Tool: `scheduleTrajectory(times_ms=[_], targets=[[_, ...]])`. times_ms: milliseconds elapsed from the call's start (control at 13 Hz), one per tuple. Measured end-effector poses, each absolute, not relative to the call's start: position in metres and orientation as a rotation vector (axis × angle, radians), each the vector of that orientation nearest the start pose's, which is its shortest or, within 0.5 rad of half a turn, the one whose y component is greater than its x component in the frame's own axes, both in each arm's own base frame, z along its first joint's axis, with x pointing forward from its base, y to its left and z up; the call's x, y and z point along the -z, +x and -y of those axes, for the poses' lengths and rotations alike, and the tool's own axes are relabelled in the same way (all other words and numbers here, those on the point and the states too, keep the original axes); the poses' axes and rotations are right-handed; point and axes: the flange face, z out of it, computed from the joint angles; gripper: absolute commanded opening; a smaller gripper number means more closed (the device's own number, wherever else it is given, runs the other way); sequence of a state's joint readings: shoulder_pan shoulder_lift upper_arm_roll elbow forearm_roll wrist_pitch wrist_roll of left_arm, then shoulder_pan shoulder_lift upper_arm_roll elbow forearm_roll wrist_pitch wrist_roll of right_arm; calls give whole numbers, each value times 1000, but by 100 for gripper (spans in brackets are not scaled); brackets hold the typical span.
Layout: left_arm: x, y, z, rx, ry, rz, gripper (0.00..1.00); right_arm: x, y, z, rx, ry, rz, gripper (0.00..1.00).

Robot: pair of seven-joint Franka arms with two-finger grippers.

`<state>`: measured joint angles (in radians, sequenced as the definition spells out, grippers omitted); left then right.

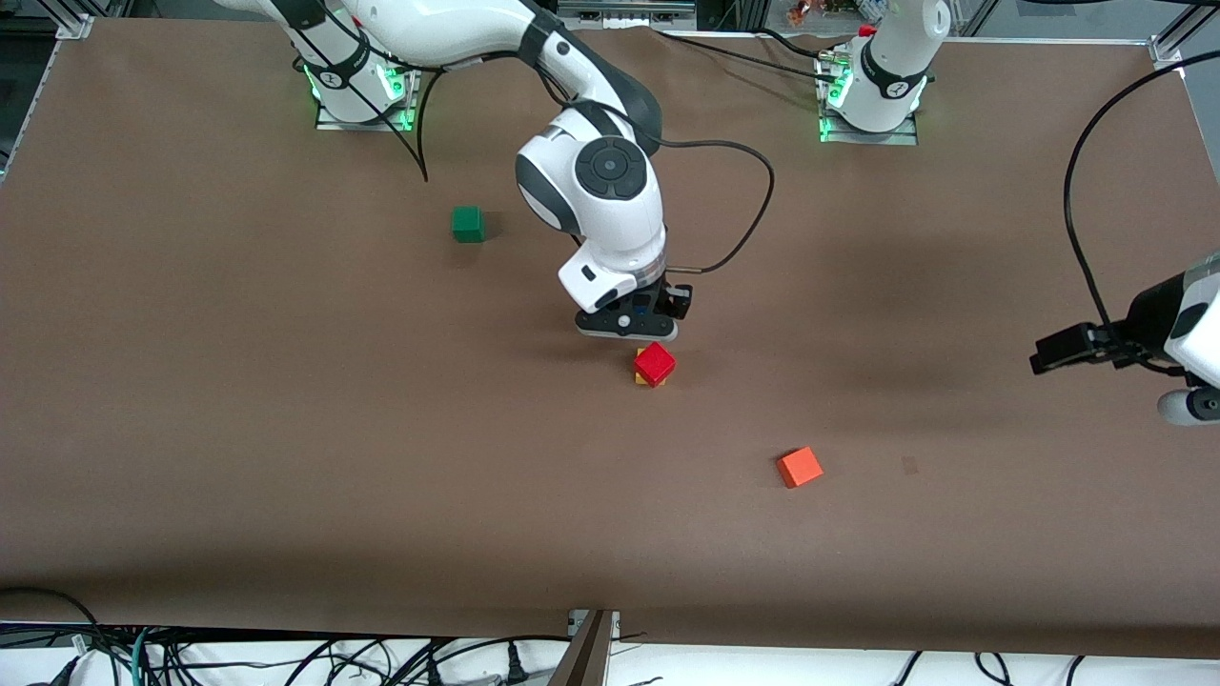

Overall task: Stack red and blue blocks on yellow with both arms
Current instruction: 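Withdraw the left gripper while the right gripper carries the blue cube over the stack, then lower the blue cube onto the red cube and open the right gripper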

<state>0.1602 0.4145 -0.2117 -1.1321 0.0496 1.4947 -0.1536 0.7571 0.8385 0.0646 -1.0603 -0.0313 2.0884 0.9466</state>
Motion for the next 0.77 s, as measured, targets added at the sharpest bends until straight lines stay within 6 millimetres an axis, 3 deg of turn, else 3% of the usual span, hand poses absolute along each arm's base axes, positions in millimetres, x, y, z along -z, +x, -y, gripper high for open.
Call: scheduleTrajectory(times_ms=[308,769], targets=[[-580,649,-10,-180,-3147,203,100,-323,566,-566,216,-2943,-217,51],[-577,611,13,-144,-3119,159,100,-319,570,-564,241,-2957,-199,51]])
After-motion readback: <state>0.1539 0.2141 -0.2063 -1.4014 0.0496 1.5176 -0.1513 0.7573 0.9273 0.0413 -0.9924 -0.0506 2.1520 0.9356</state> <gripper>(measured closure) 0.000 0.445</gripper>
